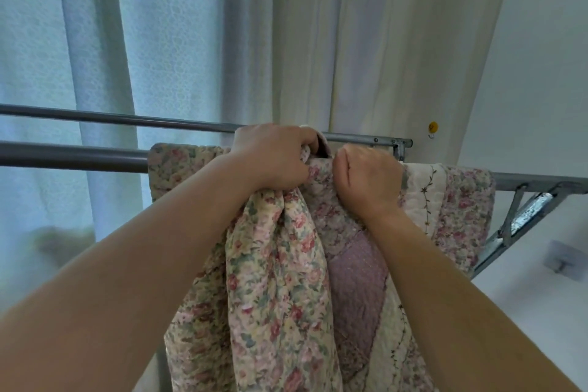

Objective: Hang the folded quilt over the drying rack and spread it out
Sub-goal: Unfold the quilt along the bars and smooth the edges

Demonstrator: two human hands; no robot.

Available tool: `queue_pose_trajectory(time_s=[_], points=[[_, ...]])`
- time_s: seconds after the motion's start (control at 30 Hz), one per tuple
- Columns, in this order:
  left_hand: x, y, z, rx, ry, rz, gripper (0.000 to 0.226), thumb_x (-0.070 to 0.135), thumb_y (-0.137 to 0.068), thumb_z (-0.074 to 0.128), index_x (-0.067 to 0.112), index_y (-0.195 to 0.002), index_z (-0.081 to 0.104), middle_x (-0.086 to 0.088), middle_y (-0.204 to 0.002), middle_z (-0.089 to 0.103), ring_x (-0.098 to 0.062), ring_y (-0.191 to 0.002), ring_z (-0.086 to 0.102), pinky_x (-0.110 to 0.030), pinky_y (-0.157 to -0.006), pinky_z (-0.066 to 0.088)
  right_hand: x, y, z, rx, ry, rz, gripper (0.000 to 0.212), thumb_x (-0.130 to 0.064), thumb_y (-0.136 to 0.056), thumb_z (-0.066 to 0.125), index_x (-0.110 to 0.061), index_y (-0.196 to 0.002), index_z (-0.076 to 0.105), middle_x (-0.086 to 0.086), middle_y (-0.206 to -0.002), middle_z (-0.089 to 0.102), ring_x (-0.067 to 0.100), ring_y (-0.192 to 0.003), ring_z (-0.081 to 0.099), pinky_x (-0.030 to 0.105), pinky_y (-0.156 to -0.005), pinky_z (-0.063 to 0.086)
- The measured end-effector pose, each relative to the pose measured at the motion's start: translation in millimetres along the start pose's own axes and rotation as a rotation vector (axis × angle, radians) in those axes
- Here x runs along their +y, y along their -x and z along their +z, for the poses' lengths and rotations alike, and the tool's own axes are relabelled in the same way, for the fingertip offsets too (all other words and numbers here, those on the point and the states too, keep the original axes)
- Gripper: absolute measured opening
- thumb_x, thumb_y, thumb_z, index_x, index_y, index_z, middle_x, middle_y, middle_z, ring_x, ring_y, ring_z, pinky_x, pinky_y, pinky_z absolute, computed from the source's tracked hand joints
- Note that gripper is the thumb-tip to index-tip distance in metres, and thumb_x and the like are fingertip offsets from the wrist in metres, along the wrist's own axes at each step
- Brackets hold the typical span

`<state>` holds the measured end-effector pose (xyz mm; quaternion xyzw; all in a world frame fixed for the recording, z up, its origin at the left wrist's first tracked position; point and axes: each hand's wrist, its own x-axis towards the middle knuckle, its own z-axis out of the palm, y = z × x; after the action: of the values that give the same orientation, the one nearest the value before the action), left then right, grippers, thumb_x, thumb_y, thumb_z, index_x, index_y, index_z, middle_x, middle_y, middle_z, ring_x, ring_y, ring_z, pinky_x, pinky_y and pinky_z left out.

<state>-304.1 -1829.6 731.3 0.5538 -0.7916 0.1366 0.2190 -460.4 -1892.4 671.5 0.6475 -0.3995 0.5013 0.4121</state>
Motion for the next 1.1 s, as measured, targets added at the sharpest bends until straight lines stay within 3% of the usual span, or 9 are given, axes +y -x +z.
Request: queue_pose_trajectory(time_s=[0.13, 0.27, 0.4, 0.57, 0.73, 0.83, 0.97, 1.1], points=[[0, 1, -3, 0.001, 0.007, -0.036, 0.043, 0.023, -0.077, 0.051, 0.044, -0.115, 0.052, 0.006, -0.116, 0.060, -0.022, -0.106, 0.053, -0.031, -0.075, 0.035, -1, 0, 1, 0.010, 0.008, 0.002, 0.035, -0.021, -0.085, 0.035, -0.019, -0.050, 0.033, 0.001, -0.040, 0.036, 0.015, -0.037, 0.023, 0.024, -0.046, 0.017], [1, 2, -5, 0.002, -0.005, -0.062, 0.047, 0.021, -0.076, 0.052, 0.043, -0.117, 0.051, 0.004, -0.116, 0.060, -0.021, -0.103, 0.053, -0.029, -0.072, 0.035, 0, 0, 0, -0.006, 0.027, -0.005, 0.034, -0.021, -0.085, 0.035, -0.019, -0.051, 0.032, -0.003, -0.045, 0.027, 0.016, -0.038, 0.022, 0.024, -0.047, 0.016], [-8, 5, -12, 0.002, 0.007, -0.123, 0.049, 0.019, -0.076, 0.052, 0.044, -0.119, 0.051, 0.004, -0.119, 0.059, -0.020, -0.104, 0.052, -0.029, -0.072, 0.036, 4, 0, -3, -0.028, 0.011, -0.004, 0.034, -0.022, -0.085, 0.033, -0.018, -0.051, 0.034, -0.004, -0.046, 0.026, 0.016, -0.037, 0.022, 0.019, -0.047, 0.001], [-28, 15, -22, 0.019, 0.000, -0.208, 0.052, 0.014, -0.076, 0.051, 0.045, -0.118, 0.052, 0.003, -0.118, 0.060, -0.022, -0.108, 0.053, -0.033, -0.080, 0.046, 2, 0, -1, -0.066, -0.048, 0.009, 0.034, -0.023, -0.086, 0.033, -0.019, -0.052, 0.035, -0.005, -0.047, 0.028, 0.016, -0.038, 0.025, 0.024, -0.046, 0.020], [-56, 29, -32, 0.092, -0.007, -0.315, 0.047, 0.015, -0.078, 0.052, 0.044, -0.115, 0.056, 0.001, -0.118, 0.063, -0.026, -0.110, 0.053, -0.040, -0.090, 0.047, 5, 0, -3, -0.064, -0.074, 0.008, 0.035, -0.022, -0.086, 0.033, -0.017, -0.052, 0.040, -0.005, -0.048, 0.029, 0.016, -0.038, 0.026, 0.024, -0.049, 0.021], [-55, 32, -27, 0.101, -0.082, -0.343, 0.048, 0.017, -0.080, 0.052, 0.041, -0.122, 0.052, 0.000, -0.115, 0.062, -0.025, -0.108, 0.052, -0.034, -0.082, 0.042, -1, 0, -1, -0.038, -0.057, 0.010, 0.037, -0.021, -0.084, 0.035, -0.014, -0.050, 0.045, -0.005, -0.047, 0.028, 0.015, -0.038, 0.025, 0.023, -0.049, 0.018], [-47, 30, -19, 0.096, -0.112, -0.310, 0.048, 0.018, -0.078, 0.050, 0.041, -0.121, 0.050, 0.003, -0.107, 0.062, -0.018, -0.090, 0.048, -0.032, -0.074, 0.037, 3, 0, -4, -0.053, -0.044, 0.039, 0.037, -0.021, -0.084, 0.035, -0.013, -0.048, 0.043, 0.000, -0.041, 0.035, 0.015, -0.038, 0.024, 0.021, -0.048, 0.004], [-51, 32, -21, 0.073, -0.098, -0.288, 0.049, 0.017, -0.078, 0.049, 0.042, -0.120, 0.049, 0.004, -0.105, 0.061, -0.020, -0.094, 0.050, -0.034, -0.078, 0.035, -1, 1, -2, -0.083, -0.036, 0.061, 0.037, -0.021, -0.083, 0.035, -0.011, -0.049, 0.046, 0.005, -0.041, 0.045, 0.017, -0.037, 0.028, 0.024, -0.049, 0.018]])
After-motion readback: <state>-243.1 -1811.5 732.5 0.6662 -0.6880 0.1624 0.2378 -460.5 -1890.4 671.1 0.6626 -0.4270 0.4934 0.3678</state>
